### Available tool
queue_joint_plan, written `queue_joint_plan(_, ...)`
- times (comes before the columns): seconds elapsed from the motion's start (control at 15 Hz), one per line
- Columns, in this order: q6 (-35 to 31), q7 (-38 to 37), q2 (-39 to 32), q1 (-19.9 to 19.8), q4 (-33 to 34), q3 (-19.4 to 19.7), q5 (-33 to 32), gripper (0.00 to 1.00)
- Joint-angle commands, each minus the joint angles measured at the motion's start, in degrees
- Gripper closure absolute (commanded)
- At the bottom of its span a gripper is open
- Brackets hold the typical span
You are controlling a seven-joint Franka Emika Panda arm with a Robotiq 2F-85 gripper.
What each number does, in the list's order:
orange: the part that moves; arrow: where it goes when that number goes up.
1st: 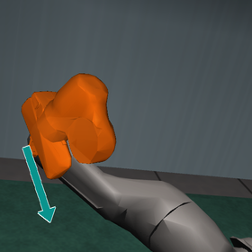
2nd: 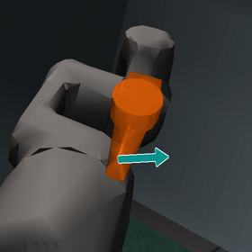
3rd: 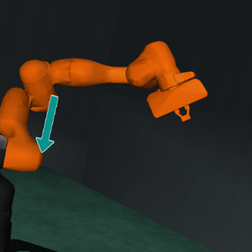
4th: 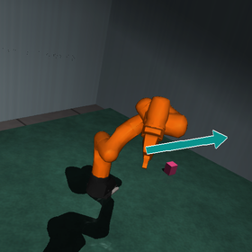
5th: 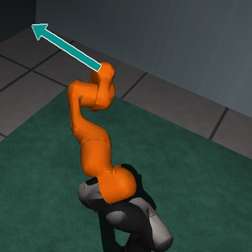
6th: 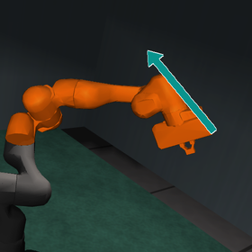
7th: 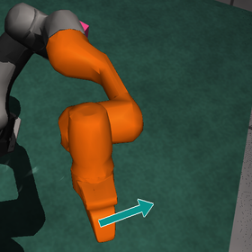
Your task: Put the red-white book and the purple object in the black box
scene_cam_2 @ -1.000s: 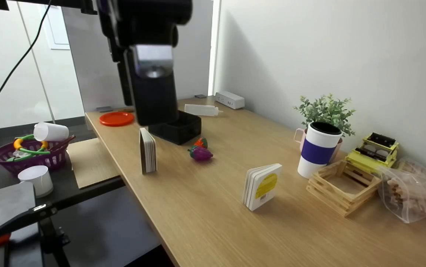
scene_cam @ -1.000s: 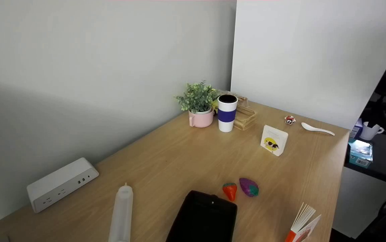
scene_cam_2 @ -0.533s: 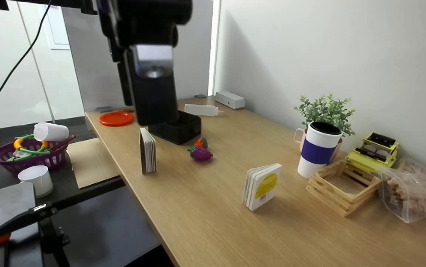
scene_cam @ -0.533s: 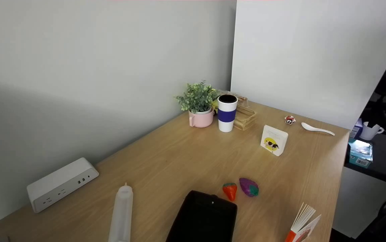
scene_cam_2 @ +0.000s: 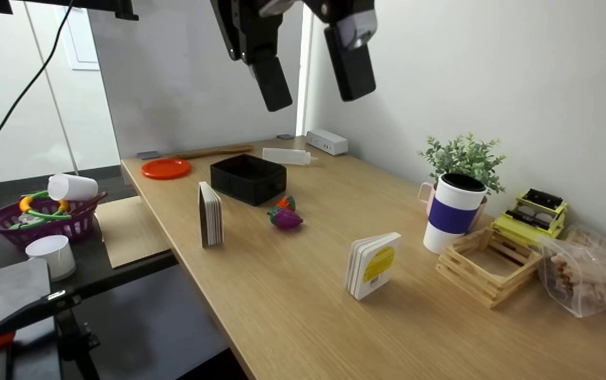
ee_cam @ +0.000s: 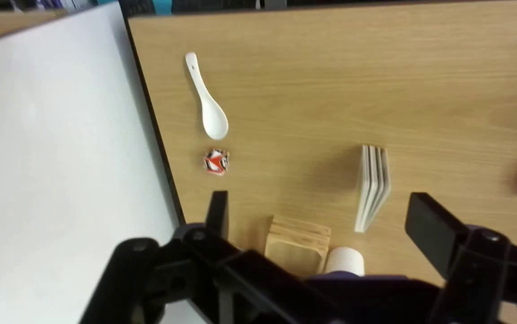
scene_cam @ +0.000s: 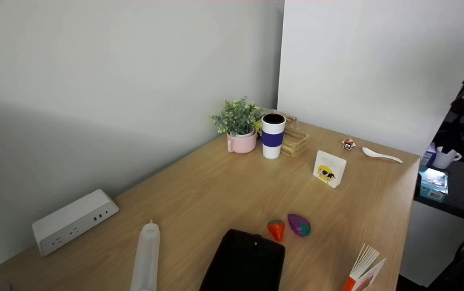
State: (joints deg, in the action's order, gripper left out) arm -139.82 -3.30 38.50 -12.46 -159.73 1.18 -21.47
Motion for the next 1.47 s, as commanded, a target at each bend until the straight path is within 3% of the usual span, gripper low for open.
queue_joint_plan(0.0,-9.0,5.0,-6.2,5.1,0.0,0.4,1.7,0.0)
queue_joint_plan(0.4,-17.0,19.8,-14.9,16.7,0.4,4.3,10.0,0.0)
queue_joint_plan(0.47,-15.0,14.6,-12.2,13.1,0.0,1.4,8.5,0.0)
queue_joint_plan(0.6,-15.7,17.6,-13.9,15.2,0.1,2.4,9.8,0.0)
queue_joint_plan(0.87,-16.3,16.7,-14.0,14.6,0.2,2.5,9.7,0.0)
queue_joint_plan(1.13,-17.7,29.0,-18.0,22.7,2.5,8.7,17.9,0.0)
queue_joint_plan(1.4,-12.6,44.1,-24.1,32.7,9.0,13.0,29.2,0.0)
